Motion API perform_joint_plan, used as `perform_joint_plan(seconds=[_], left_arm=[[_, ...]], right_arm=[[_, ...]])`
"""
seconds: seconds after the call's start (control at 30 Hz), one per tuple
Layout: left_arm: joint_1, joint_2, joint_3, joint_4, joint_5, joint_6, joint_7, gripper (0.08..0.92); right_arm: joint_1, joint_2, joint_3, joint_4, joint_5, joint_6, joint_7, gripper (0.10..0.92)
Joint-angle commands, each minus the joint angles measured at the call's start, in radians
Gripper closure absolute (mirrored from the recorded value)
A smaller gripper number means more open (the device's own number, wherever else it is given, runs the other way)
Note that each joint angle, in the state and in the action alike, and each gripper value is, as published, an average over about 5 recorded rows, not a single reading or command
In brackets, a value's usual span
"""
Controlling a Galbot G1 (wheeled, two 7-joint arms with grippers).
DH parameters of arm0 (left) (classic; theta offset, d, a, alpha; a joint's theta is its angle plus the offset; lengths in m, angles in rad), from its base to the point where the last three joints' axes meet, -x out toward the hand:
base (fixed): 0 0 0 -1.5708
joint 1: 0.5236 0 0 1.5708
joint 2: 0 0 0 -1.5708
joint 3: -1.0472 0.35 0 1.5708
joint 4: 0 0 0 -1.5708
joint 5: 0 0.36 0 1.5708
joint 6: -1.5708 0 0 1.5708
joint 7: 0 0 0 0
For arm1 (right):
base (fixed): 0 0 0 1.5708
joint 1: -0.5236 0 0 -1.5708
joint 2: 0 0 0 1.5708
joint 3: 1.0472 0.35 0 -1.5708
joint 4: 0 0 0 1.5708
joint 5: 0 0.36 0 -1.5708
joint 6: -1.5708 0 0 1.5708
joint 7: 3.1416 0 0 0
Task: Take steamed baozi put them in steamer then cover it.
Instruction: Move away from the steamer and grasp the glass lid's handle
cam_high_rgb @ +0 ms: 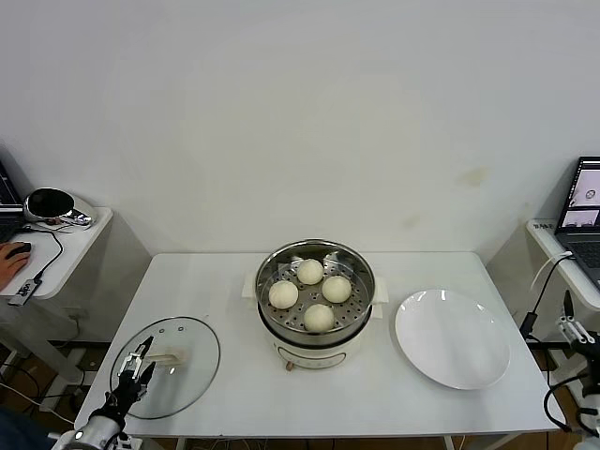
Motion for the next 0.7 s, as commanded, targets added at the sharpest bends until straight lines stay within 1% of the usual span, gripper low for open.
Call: perform_joint_plan(seconds=[0.03, 0.23, 0.53, 0.63, 0.7], left_arm=[[-0.157, 0.026, 0.046, 0.104, 0.043, -0.019, 0.030, 0.177], [-0.201, 0.022, 0.055, 0.141, 0.032, -0.019, 0.029, 0.177], [-0.205, 0.008, 0.069, 0.165, -0.029, -0.021, 0.034, 0.179], [-0.206, 0.001, 0.073, 0.177, -0.043, -0.022, 0.034, 0.208], [-0.209, -0.003, 0.075, 0.186, -0.046, -0.025, 0.032, 0.258]], right_arm=[[-0.020, 0.026, 0.023, -0.005, -0.013, 0.012, 0.004, 0.203], [-0.031, 0.023, 0.022, -0.008, -0.016, 0.018, 0.002, 0.203], [-0.032, 0.027, 0.012, -0.010, -0.030, 0.025, 0.000, 0.203], [-0.033, 0.026, 0.011, -0.008, -0.030, 0.026, -0.001, 0.203], [-0.035, 0.025, 0.010, -0.007, -0.029, 0.026, -0.001, 0.203]])
